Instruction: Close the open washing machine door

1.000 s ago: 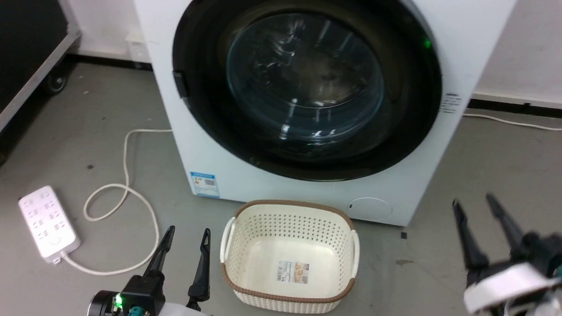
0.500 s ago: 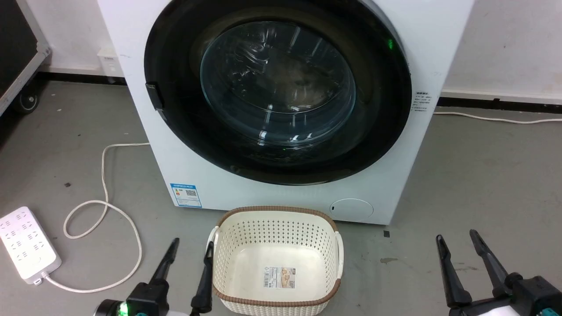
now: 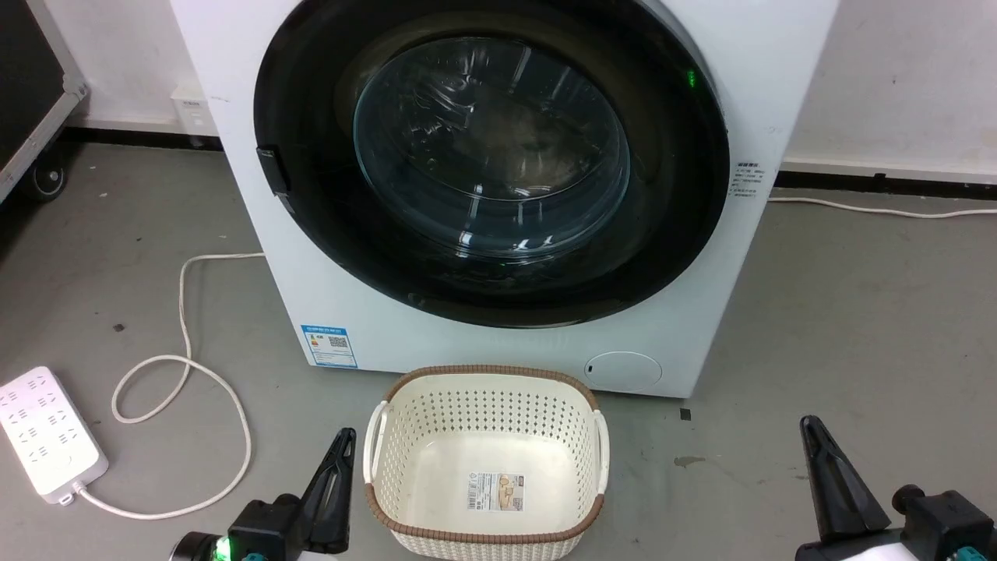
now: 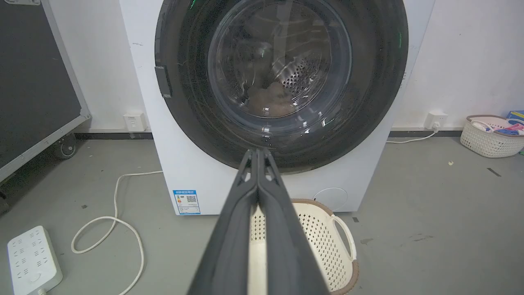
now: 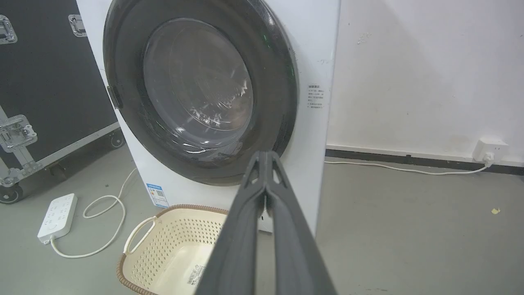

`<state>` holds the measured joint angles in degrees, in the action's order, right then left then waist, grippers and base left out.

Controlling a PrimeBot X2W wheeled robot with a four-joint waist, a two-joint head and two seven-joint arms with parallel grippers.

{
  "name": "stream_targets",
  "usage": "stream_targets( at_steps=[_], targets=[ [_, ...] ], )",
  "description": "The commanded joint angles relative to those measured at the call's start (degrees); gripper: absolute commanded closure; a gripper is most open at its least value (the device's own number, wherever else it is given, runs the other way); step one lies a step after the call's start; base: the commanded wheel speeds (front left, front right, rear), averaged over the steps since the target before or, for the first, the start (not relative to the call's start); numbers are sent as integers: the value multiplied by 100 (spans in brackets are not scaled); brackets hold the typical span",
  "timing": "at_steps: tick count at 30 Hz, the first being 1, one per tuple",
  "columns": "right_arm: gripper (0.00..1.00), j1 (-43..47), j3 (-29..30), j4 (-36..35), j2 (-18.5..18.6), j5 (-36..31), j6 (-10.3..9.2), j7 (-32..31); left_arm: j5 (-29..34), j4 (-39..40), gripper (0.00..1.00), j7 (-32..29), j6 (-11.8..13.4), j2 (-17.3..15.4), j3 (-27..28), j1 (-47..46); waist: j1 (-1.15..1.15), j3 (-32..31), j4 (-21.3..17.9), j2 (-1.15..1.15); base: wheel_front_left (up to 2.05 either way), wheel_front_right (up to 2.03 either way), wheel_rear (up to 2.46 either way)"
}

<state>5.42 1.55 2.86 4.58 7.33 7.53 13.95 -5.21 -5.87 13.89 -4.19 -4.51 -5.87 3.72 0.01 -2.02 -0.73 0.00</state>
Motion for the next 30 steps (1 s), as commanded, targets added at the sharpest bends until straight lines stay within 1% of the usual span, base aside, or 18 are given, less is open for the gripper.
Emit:
stream_targets(
  at_steps=[1, 30],
  targets=[
    [100, -36, -6, -20, -12, -50, 0, -26, 28, 27, 100, -26, 28, 6, 28, -25, 0, 2, 1, 0, 0, 0, 0],
    [100, -162, -43, -87, -51, -220, -1, -367, 151, 167, 100, -366, 125, 45, 168, -111, -1, 52, 19, 0, 0, 0, 0]
  ],
)
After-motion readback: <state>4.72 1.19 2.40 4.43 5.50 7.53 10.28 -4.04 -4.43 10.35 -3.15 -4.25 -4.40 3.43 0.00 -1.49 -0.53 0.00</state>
